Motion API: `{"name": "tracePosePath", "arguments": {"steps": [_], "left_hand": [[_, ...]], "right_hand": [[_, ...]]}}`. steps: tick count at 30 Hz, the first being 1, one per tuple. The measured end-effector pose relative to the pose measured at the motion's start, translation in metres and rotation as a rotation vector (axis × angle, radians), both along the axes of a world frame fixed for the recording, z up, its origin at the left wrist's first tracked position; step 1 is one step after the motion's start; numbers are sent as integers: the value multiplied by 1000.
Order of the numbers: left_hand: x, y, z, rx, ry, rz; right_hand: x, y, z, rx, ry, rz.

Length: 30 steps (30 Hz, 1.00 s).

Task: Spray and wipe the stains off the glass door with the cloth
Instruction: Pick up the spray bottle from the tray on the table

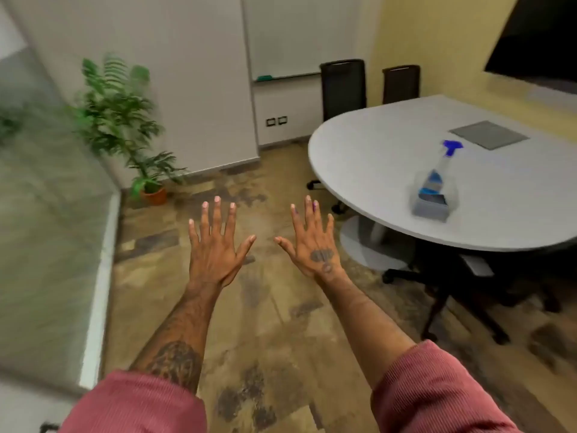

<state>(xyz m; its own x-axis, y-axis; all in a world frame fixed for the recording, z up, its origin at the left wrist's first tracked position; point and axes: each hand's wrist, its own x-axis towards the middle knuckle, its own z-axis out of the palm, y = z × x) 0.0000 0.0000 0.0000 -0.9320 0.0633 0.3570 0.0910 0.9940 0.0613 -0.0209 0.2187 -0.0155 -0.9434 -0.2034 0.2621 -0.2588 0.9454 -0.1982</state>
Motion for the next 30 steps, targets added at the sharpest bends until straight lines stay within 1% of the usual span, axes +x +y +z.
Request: {"name": "tracePosePath", "arguments": {"steps": [2,6,11,17,20,22,24,30], "left_hand": [[-15,25,3,12,-46,-59],[-51,81,3,5,-34,-198],[-91,161,-1,7,-47,-316],[-135,264,-12,21,-66,-422],[-152,311,-14,46,-86,-461],[-164,339,-15,49,-78,-471],[-177,363,-15,42,-83,-477],[-217,420,-22,8,-114,-488]], "right_hand": [[-4,26,2,1,-21,-96],[-11,86,-3,22,-25,-248],[-22,164,-8,57,-101,-385],[-36,260,-10,9,-41,-456],[-49,307,-11,6,-91,-461],[-61,337,-16,20,-79,-469],[-74,361,-19,28,-110,-480],[-109,412,-28,30,-115,-521]]}}
